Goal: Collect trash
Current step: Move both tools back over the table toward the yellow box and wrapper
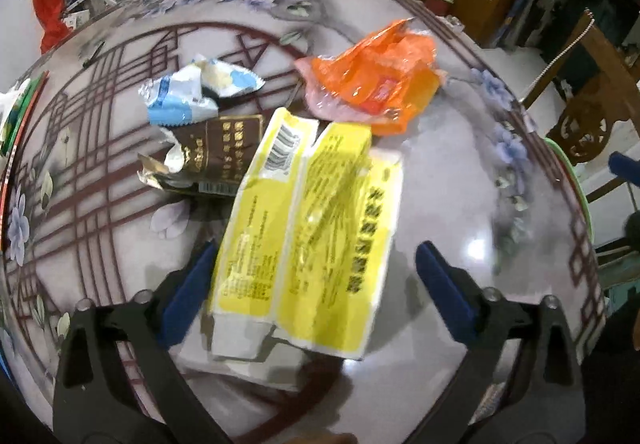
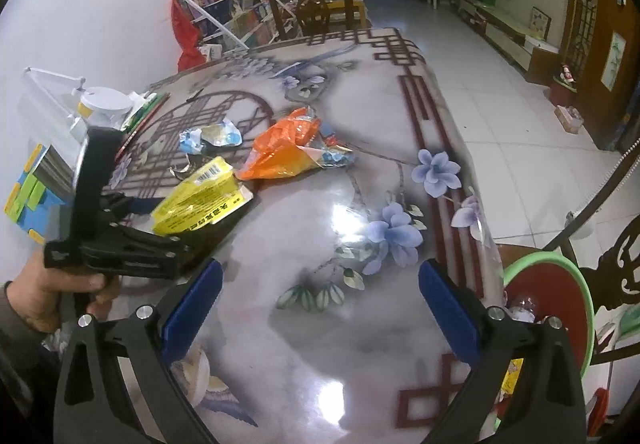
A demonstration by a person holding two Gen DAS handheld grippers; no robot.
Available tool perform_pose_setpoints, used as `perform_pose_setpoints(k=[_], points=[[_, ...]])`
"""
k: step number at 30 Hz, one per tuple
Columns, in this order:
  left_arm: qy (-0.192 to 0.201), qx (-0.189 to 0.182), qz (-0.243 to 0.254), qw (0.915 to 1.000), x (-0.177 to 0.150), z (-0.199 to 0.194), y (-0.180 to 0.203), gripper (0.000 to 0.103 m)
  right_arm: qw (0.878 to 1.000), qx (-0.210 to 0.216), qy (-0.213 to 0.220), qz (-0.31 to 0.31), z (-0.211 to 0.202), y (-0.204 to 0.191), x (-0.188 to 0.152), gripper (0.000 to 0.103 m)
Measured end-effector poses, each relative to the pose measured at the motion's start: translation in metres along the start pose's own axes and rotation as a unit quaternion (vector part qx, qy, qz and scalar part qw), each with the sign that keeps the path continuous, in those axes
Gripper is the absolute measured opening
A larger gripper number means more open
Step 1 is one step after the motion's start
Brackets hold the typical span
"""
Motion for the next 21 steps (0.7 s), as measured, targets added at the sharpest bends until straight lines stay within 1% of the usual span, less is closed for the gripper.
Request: perform_pose_setpoints(k=[1, 3, 4, 5, 7, 10, 15, 17, 21], points=[[-0.002, -0.005, -0.005, 1.0, -0.003, 0.001, -0.001, 0.07, 1.0, 0.002, 0.0, -0.002, 0.001, -0.002, 0.001, 0.095], [0.002, -0.013, -0.014, 0.9998, -0.007, -0.001, -0.004, 0.065, 1.0, 0.004, 0.0, -0.008, 0.004, -0.007, 0.004, 0.095], [0.005, -0.014, -0.016, 0.9998, -0.009, -0.004, -0.006, 0.06, 1.0, 0.004, 0.0, -0.011, 0.007, -0.01, 0.005, 0.095], [0.009, -0.015, -0.018, 0.9997, -0.011, -0.007, -0.007, 0.058, 1.0, 0.005, -0.001, -0.014, 0.009, -0.012, 0.006, 0.096], [0.013, -0.021, -0.03, 0.9993, -0.016, -0.014, -0.01, 0.048, 1.0, 0.008, -0.005, -0.02, 0.015, -0.018, 0.009, 0.096], [0.015, -0.024, -0.034, 0.999, -0.027, -0.024, -0.012, 0.045, 0.999, 0.013, -0.007, -0.032, 0.021, -0.027, 0.012, 0.095], [0.023, -0.031, -0.044, 0.9983, -0.051, -0.047, -0.014, 0.044, 0.999, 0.019, -0.012, -0.045, 0.034, -0.041, 0.02, 0.095], [0.026, -0.029, -0.051, 0.9979, -0.062, -0.058, -0.02, 0.044, 0.998, 0.017, -0.008, -0.055, 0.039, -0.049, 0.025, 0.095], [0.031, -0.023, -0.071, 0.9968, -0.075, -0.074, -0.037, 0.044, 0.997, 0.033, -0.003, -0.075, 0.051, -0.076, 0.036, 0.095]])
Point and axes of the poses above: each gripper's, at about its wrist camera, not at the fingertips, and z roughly the way its jaws point, y to its right, x to its top, the point moved 4 cm from there along z, roughly the way its jaws point, and after that the axes turned 9 degrees about z, right-handed, at the moved point
